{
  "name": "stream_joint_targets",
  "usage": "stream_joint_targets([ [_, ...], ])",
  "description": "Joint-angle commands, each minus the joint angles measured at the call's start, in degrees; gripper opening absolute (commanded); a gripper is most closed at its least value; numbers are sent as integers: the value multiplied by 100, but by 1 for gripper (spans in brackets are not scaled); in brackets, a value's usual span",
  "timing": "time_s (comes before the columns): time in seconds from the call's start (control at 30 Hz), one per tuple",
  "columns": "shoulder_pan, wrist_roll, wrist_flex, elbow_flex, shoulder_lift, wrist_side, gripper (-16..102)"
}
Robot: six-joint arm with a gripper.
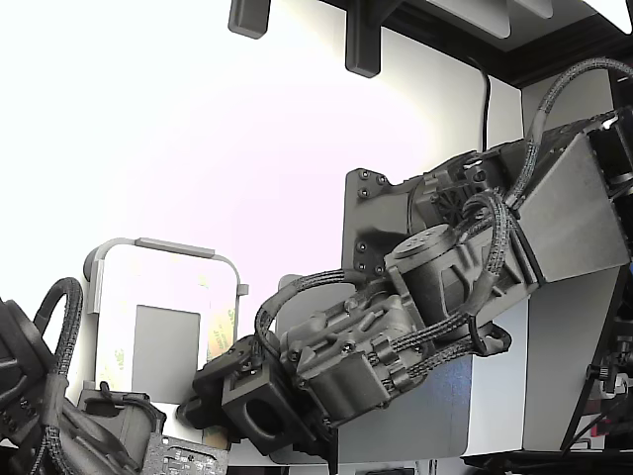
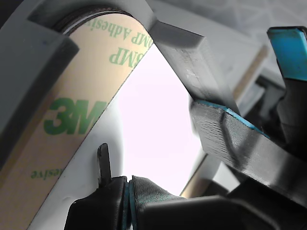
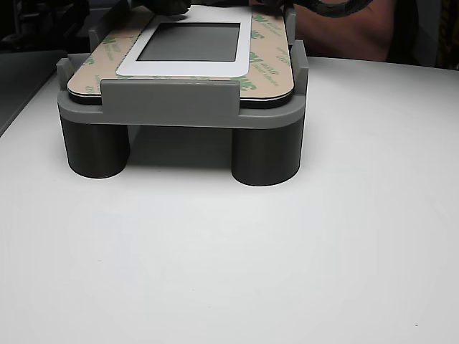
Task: Peel off protective film from adhesive tape.
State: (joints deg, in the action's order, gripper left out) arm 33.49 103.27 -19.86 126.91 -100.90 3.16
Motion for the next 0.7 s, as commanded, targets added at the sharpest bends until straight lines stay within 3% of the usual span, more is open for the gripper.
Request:
stream_joint_targets([
  [0.0, -35, 9, 26, -105, -88, -9, -9],
  [0.67, -18, -26, -18, -97, -79, 9, -9],
])
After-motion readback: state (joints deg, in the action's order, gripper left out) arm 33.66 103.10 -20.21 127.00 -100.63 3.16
